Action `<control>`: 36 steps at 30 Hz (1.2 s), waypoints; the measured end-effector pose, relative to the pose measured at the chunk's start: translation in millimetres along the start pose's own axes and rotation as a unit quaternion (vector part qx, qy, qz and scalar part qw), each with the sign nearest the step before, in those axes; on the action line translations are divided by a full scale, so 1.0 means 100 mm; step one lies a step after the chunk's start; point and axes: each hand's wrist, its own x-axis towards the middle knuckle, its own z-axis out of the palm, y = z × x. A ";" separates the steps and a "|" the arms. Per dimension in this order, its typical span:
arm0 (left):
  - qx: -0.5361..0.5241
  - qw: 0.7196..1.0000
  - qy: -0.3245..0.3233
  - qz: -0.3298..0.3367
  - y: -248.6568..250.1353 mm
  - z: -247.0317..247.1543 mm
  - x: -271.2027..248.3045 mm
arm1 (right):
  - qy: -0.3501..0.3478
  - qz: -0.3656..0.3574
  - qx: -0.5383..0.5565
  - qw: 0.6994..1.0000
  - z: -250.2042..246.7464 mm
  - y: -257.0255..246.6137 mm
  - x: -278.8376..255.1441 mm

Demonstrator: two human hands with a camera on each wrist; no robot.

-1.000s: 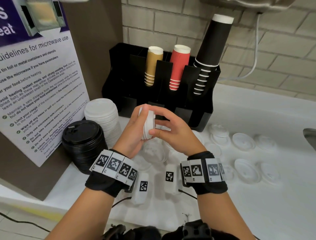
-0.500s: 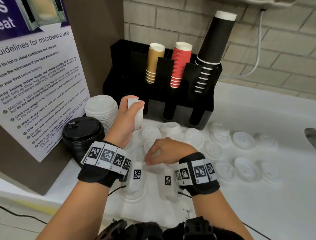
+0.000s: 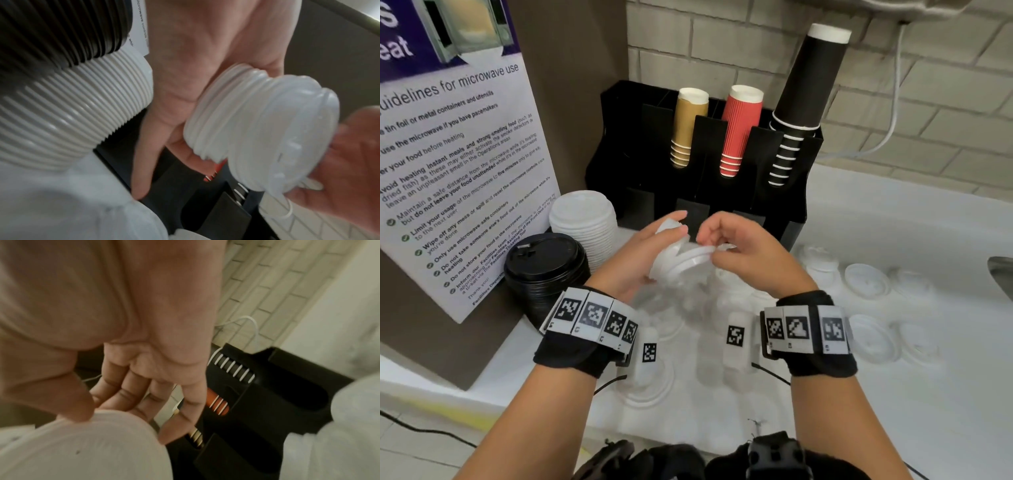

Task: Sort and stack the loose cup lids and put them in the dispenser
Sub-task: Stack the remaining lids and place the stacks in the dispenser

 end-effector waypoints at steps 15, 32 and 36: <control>-0.179 0.984 -0.015 0.003 0.11 0.12 0.03 | 0.106 -0.045 0.088 0.990 0.36 0.07 0.14; -0.145 0.988 -0.040 0.039 0.09 0.06 0.10 | 0.158 -0.058 0.103 0.980 0.42 0.12 0.20; -0.136 0.990 -0.023 0.031 0.10 0.05 0.11 | 0.169 -0.067 0.079 0.980 0.48 0.10 0.21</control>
